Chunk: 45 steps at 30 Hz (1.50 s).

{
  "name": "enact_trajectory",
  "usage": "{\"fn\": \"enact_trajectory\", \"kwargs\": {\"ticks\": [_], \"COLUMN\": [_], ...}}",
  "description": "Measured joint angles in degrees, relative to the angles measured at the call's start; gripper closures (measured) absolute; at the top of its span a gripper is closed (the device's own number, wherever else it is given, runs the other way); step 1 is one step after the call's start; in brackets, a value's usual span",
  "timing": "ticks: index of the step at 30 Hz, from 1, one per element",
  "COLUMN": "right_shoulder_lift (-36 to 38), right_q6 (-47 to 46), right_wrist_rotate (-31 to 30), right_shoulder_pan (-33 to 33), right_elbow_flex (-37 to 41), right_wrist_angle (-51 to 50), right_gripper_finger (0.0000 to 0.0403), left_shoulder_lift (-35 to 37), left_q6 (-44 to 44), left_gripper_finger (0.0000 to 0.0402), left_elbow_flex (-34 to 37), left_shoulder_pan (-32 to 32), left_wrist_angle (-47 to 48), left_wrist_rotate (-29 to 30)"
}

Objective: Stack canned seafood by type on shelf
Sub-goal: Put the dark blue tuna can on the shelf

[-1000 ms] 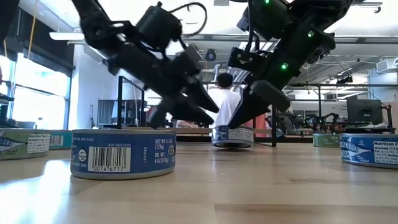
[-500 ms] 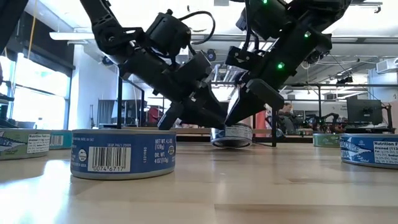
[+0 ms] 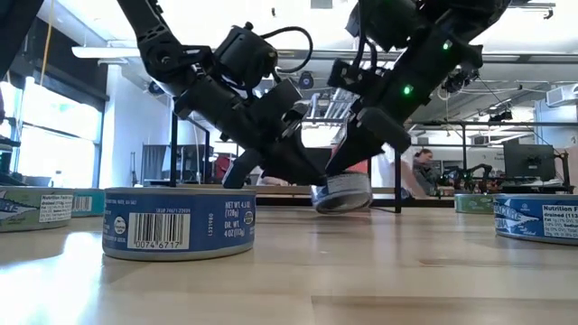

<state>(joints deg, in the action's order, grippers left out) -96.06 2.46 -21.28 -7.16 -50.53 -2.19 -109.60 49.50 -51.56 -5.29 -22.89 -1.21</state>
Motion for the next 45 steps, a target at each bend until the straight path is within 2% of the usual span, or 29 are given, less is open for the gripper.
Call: {"fn": "enact_trajectory", "kwargs": {"ticks": [5, 8, 13, 18, 21, 23, 31, 38, 41, 45], "right_shoulder_lift": [2.9, 4.9, 6.8, 5.3, 4.3, 3.8, -0.9, -5.4, -6.3, -6.8], "right_q6": [0.0, -0.5, -2.2, 4.1, 7.2, 9.4, 20.2, 20.1, 16.5, 12.5], "right_wrist_rotate": [0.2, 0.1, 0.4, 0.0, -6.6, -11.3, -14.3, -22.5, -22.6, -22.0], "right_shoulder_pan": [-1.0, -1.8, -3.8, -6.1, -7.2, -7.7, -7.5, -6.2, -5.2, -4.1], "right_elbow_flex": [-0.2, -0.2, -0.2, 1.9, 3.4, 4.1, 4.6, 4.6, 4.6, 4.6], "right_wrist_angle": [-0.9, -2.9, -8.8, -10.3, -7.5, -5.8, 3.8, 8.8, 9.2, 8.4], "right_gripper_finger": [0.0402, 0.0386, 0.0307, 0.0211, 0.0174, 0.0164, 0.0160, 0.0168, 0.0197, 0.0266], "left_shoulder_lift": [0.0, 0.0, -0.2, -0.1, 0.5, 1.2, 1.9, 1.9, 2.1, 2.7], "left_q6": [-0.7, -2.4, -6.0, -9.3, -12.3, -14.4, -21.2, -22.3, -22.8, -23.8], "left_gripper_finger": [0.0399, 0.0400, 0.0401, 0.0401, 0.0401, 0.0401, 0.0401, 0.0401, 0.0401, 0.0401], "left_elbow_flex": [0.0, 0.0, 0.1, 0.2, 0.0, -0.3, -1.3, -2.5, -2.6, -2.6], "left_shoulder_pan": [0.0, 0.0, 0.1, 0.8, 1.0, 1.2, 1.2, 1.3, 1.6, 2.6], "left_wrist_angle": [0.3, 0.2, -0.6, -1.3, -1.0, -1.5, -1.6, -1.6, -2.1, -2.0], "left_wrist_rotate": [0.3, 0.4, 0.5, 0.9, 0.8, 0.8, 0.5, 0.6, 0.1, 0.4]}}
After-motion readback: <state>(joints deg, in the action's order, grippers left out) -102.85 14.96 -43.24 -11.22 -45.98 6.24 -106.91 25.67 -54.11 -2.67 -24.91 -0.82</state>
